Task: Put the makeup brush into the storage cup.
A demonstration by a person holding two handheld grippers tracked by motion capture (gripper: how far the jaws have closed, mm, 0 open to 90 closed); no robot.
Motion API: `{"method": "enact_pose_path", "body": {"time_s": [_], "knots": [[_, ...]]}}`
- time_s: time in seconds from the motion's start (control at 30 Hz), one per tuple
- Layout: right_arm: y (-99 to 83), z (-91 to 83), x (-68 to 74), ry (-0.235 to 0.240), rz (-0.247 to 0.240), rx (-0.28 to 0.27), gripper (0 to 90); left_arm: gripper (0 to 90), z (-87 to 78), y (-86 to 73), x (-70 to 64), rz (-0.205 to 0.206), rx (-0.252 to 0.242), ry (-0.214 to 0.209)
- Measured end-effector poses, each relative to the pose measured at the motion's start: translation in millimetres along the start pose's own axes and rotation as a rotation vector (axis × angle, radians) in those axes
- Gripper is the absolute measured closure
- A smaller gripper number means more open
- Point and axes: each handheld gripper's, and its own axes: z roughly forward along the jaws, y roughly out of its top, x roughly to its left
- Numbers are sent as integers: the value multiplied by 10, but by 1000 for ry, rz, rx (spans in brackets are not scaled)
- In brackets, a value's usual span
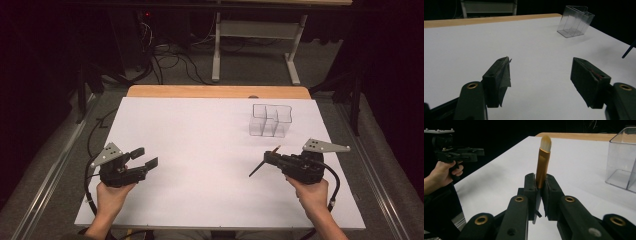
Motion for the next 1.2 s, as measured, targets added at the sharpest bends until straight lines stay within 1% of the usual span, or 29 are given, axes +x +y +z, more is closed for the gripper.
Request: {"method": "enact_pose_path", "body": {"time_s": [0.57, 0.6, 0.63, 0.7, 0.73, 0.8, 1.1, 1.17, 1.2], "knots": [[130, -50, -59, -51, -24, 6, 842, 321, 11, -1, -7, 0, 3, -1], [138, -49, -57, -51, -21, 5, 842, 321, 12, -1, -8, 1, 4, 0], [151, -44, -61, -57, -30, 5, 842, 322, 11, -1, -8, 1, 4, 0], [170, -36, -63, -62, -37, 9, 842, 322, 8, -1, -7, 1, 2, 2], [178, -31, -61, -63, -32, 10, 842, 322, 6, -1, -5, 1, 3, 3], [192, -22, -68, -65, -42, 11, 842, 322, 5, -1, -5, 2, 3, 3], [265, -27, -104, -86, -48, 12, 842, 322, 10, -2, -7, 5, 3, 2], [287, -35, -113, -91, -42, 12, 842, 321, 11, -2, -7, 5, 4, 2], [300, -36, -122, -94, -50, 9, 842, 321, 11, -2, -7, 6, 4, 2]]}}
